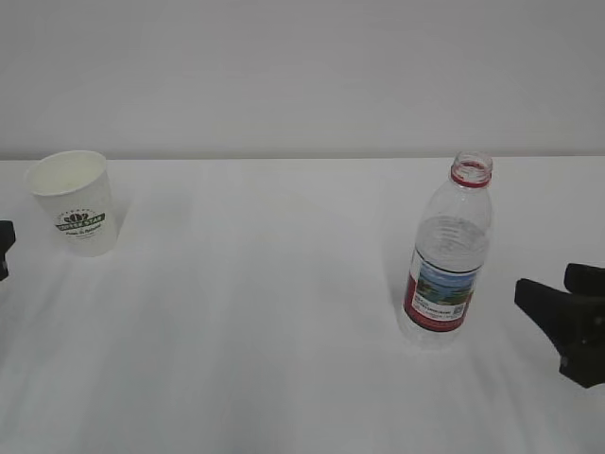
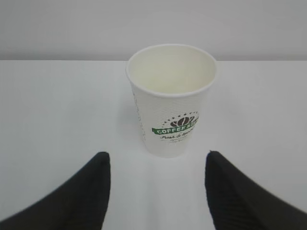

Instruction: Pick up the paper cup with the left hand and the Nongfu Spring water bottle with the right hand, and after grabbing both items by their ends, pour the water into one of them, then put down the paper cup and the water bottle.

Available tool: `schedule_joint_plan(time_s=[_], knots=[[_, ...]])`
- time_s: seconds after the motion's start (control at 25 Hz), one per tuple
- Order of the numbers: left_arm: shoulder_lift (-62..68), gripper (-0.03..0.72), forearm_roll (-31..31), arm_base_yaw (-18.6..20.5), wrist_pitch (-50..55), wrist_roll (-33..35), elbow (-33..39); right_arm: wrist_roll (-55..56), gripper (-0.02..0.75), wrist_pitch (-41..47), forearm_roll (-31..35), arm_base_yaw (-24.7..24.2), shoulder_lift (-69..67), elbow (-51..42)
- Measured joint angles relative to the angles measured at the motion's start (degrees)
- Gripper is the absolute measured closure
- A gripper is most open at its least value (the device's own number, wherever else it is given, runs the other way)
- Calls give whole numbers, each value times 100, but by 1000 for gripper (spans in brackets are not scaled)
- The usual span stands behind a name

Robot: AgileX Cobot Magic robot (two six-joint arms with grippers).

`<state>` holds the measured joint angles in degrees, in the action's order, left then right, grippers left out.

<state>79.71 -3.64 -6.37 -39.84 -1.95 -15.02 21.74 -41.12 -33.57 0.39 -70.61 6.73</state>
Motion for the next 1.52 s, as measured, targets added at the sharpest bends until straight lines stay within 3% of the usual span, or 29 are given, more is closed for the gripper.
schedule_joint_plan(time_s=[0.56,0.96,1.52], knots=[[1239,235,400,0,-2466,-104,1039,-14,262,-31,-252,0,-238,0],[1534,235,620,0,-2553,-106,1087,-353,262,-538,-252,0,-848,0],[1534,235,755,0,-2553,-106,1087,-1088,260,-1936,-53,0,-1991,0]])
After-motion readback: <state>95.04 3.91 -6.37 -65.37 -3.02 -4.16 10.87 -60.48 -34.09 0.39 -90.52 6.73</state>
